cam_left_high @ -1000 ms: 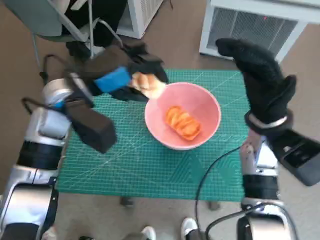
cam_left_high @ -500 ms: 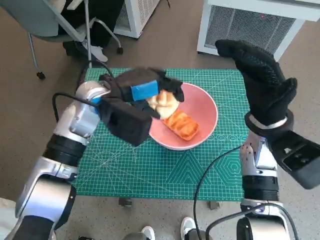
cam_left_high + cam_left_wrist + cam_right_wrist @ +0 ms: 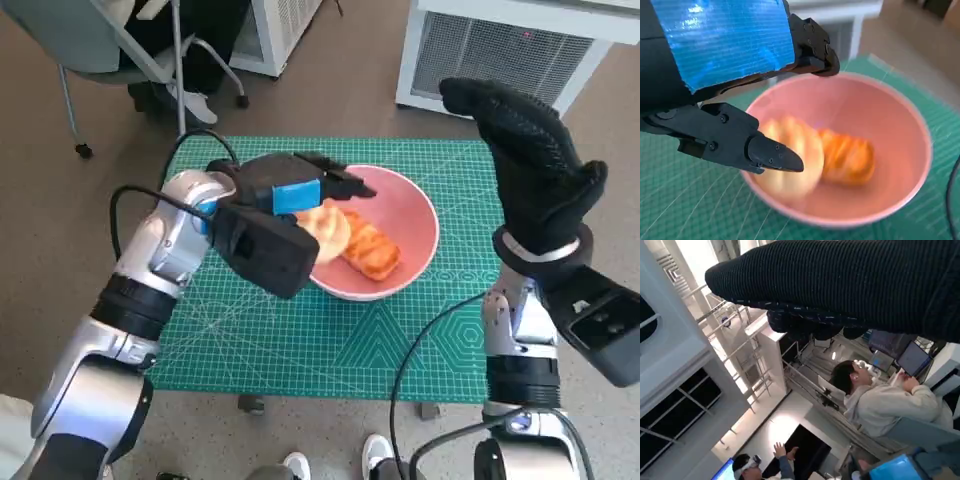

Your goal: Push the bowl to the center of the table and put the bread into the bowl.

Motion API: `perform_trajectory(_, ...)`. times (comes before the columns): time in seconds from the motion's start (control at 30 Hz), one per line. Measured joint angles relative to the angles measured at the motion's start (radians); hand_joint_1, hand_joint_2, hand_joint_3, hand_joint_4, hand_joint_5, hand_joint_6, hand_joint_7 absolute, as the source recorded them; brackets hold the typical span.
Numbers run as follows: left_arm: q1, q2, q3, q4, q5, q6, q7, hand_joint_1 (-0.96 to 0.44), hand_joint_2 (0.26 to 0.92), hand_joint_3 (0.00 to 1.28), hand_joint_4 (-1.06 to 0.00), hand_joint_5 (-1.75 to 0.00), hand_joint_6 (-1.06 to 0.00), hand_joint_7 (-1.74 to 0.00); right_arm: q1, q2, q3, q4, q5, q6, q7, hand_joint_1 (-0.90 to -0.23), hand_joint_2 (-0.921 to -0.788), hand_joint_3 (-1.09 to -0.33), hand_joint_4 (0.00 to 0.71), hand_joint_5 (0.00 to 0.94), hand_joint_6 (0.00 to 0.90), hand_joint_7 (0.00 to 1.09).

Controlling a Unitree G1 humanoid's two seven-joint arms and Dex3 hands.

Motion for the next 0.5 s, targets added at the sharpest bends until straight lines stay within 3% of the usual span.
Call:
perform_trajectory(0.1, 0.01, 0.0, 0.043, -0.004, -0.041, -0.036, 0.035, -0.42, 0.915, 0.0, -0.06, 0.0, -0.22, -0.09, 0.0, -0.004, -0.001, 0.004, -0.007, 0.0, -0.01, -0.58, -0.921, -0.813, -0.001, 0.466, -0.001, 0.64)
perform_trajectory(0.13, 0.012, 0.0, 0.06, -0.007, -0.057, -0.046, 0.047, -0.44, 0.917, 0.08, -0.04, 0.0, -0.17, -0.06, 0.0, -0.005, -0.003, 0.004, -0.01, 0.0, -0.013, -0.577, -0.921, -0.808, -0.001, 0.461, -0.001, 0.64)
perform_trajectory(0.3, 0.024, -0.015, 0.168, -0.017, -0.149, -0.132, 0.165, -0.47, 0.917, 0.09, -0.05, 0.0, -0.21, -0.07, -0.008, -0.011, -0.013, 0.011, -0.017, 0.003, -0.031, -0.572, -0.921, -0.781, 0.006, 0.468, -0.001, 0.64)
perform_trajectory(0.5, 0.033, -0.068, 0.277, -0.017, -0.266, -0.253, 0.3, -0.55, 0.921, 0.25, -0.08, -0.01, -0.23, -0.08, -0.034, -0.012, -0.026, 0.016, -0.024, 0.011, -0.058, -0.581, -0.921, -0.752, 0.083, 0.346, -0.001, 0.66)
